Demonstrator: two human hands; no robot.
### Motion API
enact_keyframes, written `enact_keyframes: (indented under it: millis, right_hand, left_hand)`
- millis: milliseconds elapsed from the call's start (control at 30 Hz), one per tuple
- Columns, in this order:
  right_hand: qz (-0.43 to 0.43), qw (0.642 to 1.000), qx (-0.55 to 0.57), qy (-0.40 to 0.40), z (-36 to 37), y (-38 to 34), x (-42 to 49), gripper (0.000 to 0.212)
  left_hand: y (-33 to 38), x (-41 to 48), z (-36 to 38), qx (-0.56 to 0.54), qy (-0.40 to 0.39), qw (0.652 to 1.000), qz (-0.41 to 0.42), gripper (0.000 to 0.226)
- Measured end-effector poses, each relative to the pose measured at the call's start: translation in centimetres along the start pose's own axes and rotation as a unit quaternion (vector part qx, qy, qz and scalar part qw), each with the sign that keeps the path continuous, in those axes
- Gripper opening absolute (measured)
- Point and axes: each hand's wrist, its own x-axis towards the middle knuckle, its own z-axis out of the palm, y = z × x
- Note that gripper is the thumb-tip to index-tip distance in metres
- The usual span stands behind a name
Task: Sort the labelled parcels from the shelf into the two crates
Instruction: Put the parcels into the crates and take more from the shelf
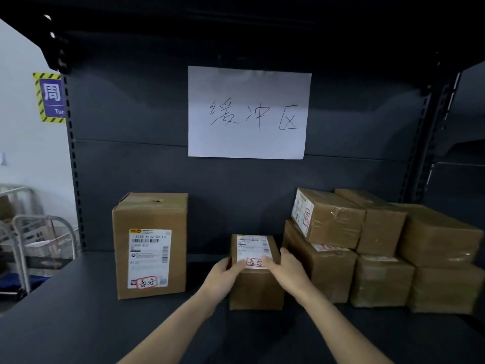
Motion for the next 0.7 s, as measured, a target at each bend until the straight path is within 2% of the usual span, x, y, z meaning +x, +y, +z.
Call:
enact_keyframes:
  millis: [100,200,367,567,700]
  right_hand:
    - [-0.038,0.999,0.035,-0.013,0.0,-0.3,-0.5,0.053]
    - [-0.088,0.995,0.045,-0.016,1.4,-0.1,-0.6,0.062]
    - [-0.097,0.994,0.048,-0.024,4.3,1.1,-0.9,0.083]
    - [-0.086,0.995,0.045,-0.04,5.8,1.6,-0.7,0.082]
    - [-0.075,0.994,0.056,-0.049,6.6,1.4,0.0,0.08]
  left_hand:
    - [-0.4,-0.1,-1.4,0.058,-0.011,0.996,0.074,0.051]
    - [-1.1,-0.1,-2.4,0.14,0.02,0.982,0.129,0.075]
    - [-3.0,0.1,-3.3,0.237,0.075,0.957,0.149,0.086]
    - [-4.1,-0.4,-5.0,0.257,0.078,0.956,0.12,0.086]
    - [-4.9,-2.7,-7.5,0.26,0.146,0.94,0.162,0.064]
